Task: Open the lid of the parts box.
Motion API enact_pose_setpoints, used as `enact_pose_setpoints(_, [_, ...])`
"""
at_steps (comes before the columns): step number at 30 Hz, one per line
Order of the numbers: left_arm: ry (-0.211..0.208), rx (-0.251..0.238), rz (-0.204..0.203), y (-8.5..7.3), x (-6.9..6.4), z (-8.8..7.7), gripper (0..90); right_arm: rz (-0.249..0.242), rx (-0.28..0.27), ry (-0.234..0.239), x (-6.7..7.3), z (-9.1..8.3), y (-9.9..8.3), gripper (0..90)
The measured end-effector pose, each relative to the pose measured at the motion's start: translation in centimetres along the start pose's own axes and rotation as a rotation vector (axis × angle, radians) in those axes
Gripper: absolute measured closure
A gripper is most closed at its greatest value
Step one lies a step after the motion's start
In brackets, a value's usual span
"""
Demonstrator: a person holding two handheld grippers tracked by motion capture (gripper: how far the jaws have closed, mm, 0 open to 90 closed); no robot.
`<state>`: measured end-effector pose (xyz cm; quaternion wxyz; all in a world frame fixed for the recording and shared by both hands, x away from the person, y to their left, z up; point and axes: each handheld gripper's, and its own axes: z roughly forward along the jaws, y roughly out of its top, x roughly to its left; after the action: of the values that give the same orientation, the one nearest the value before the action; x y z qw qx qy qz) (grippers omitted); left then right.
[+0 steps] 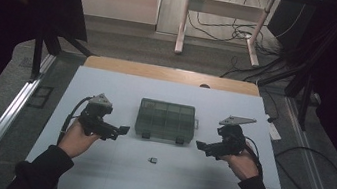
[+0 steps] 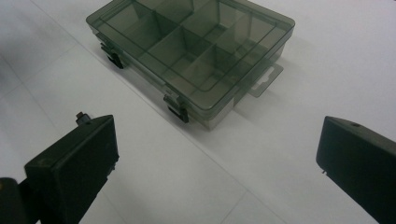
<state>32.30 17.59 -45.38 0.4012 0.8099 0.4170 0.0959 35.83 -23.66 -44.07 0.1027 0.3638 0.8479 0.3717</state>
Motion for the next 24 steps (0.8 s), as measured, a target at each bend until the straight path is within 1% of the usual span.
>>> enact_pose_setpoints(5, [-0.008, -0.007, 0.001, 0.4, 0.2, 0.4, 0.0, 0.006, -0.002, -0.002, -0.3, 0.4, 0.3, 0.0])
enact_pose_setpoints(9, [0.003, 0.011, 0.024, 0.6, 0.2, 0.9, 0.0, 0.003, 0.004, 0.000, -0.4, 0.7, 0.7, 0.0])
enact_pose_setpoints(10, [0.002, 0.012, 0.018, 0.7, 0.2, 1.1, 0.0, 0.001, 0.005, -0.001, -0.4, 0.8, 0.8, 0.0])
enact_pose_setpoints(13, [-0.008, 0.015, 0.014, 0.9, 0.4, 1.4, 0.0, 0.015, 0.002, -0.004, -0.5, 1.3, 1.2, 0.0])
enact_pose_setpoints(19, [-0.009, 0.009, -0.005, 1.3, 0.9, 2.1, 0.0, 0.023, 0.010, -0.013, -0.7, 2.0, 1.5, 0.0])
enact_pose_setpoints(22, [-0.007, 0.009, -0.003, 1.5, 1.0, 2.6, 0.0, 0.038, 0.018, -0.029, -0.5, 2.3, 1.7, 0.0])
enact_pose_setpoints(24, [-0.006, 0.012, 0.002, 1.6, 1.0, 2.9, 0.0, 0.045, 0.020, -0.025, -0.4, 2.5, 1.8, 0.0])
